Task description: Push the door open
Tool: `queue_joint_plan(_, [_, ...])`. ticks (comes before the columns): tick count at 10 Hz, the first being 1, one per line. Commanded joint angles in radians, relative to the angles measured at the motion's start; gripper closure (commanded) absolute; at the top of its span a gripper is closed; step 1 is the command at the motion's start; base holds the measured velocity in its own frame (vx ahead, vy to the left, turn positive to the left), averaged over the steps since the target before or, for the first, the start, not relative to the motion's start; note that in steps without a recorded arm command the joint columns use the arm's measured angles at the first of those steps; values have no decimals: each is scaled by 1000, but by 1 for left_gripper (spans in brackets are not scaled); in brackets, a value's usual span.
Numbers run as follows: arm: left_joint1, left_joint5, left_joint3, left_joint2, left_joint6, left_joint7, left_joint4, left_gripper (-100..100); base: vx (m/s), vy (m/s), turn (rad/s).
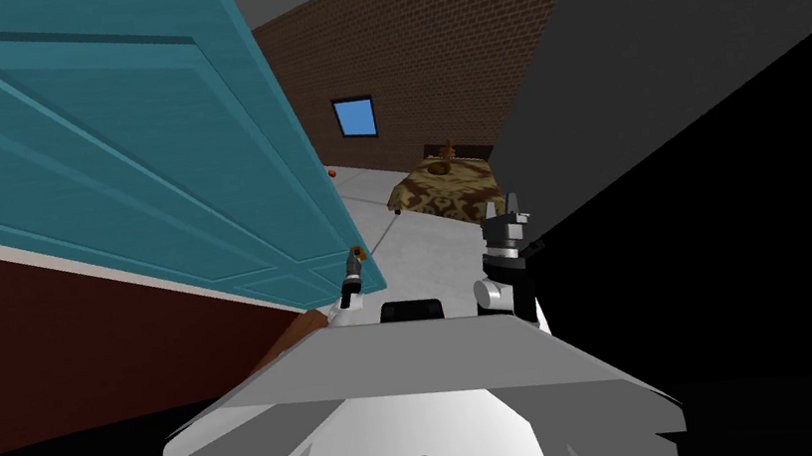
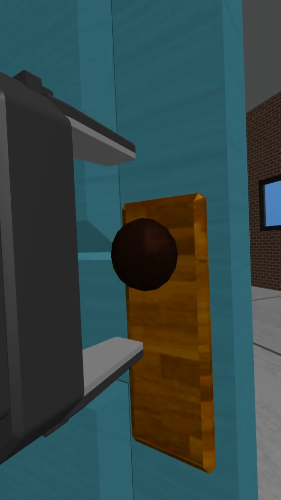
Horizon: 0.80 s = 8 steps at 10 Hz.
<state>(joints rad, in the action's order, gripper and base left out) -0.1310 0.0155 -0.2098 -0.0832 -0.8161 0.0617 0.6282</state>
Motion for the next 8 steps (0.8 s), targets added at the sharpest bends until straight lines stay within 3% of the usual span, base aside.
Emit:
queue_joint_plan(1, [0, -2, -4, 2, -10, -2, -7, -100, 218, 25, -24])
queue_joint_plan(2, [-1, -1, -3, 1, -6, -1, -5, -100, 94, 9, 10])
queue_joint_plan(3, [-1, -1, -3, 1, -6, -1, -5, 100, -21, -4, -6])
queue_joint_plan(8, [-1, -1, -3, 1, -6, -1, -5, 100, -17, -2, -2])
